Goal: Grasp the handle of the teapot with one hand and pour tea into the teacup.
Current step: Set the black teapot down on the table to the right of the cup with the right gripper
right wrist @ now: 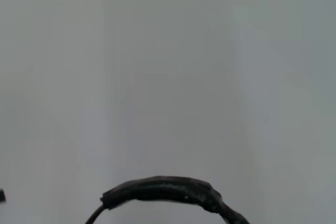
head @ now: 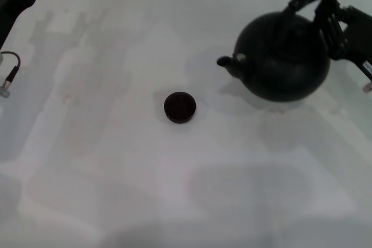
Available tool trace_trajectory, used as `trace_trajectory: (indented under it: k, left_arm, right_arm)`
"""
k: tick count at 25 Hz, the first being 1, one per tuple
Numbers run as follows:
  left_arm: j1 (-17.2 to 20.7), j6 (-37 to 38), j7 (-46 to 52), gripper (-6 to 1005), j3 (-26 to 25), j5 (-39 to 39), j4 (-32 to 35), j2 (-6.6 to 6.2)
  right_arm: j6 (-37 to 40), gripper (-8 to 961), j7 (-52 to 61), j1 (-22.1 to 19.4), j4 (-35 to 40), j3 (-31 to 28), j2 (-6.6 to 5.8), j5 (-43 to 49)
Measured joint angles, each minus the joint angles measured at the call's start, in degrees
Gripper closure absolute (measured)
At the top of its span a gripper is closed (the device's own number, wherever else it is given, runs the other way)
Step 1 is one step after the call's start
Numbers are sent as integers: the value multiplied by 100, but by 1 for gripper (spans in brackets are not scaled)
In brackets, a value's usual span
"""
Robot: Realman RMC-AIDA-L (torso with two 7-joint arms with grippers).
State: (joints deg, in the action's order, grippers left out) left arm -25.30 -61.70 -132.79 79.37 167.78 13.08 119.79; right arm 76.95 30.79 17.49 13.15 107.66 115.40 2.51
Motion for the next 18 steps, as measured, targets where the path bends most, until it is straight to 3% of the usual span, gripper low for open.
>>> trace_trajectory:
  k: [7,18]
  left_arm:
    - [-11,0,-2,137,0,0,1,0]
    - [9,0,-2,138,0,0,2,0]
  right_arm:
    - [24,844,-14,-230,-352,0,0,-8]
    - [-314,845,-308,-207,-385,0,24,-14]
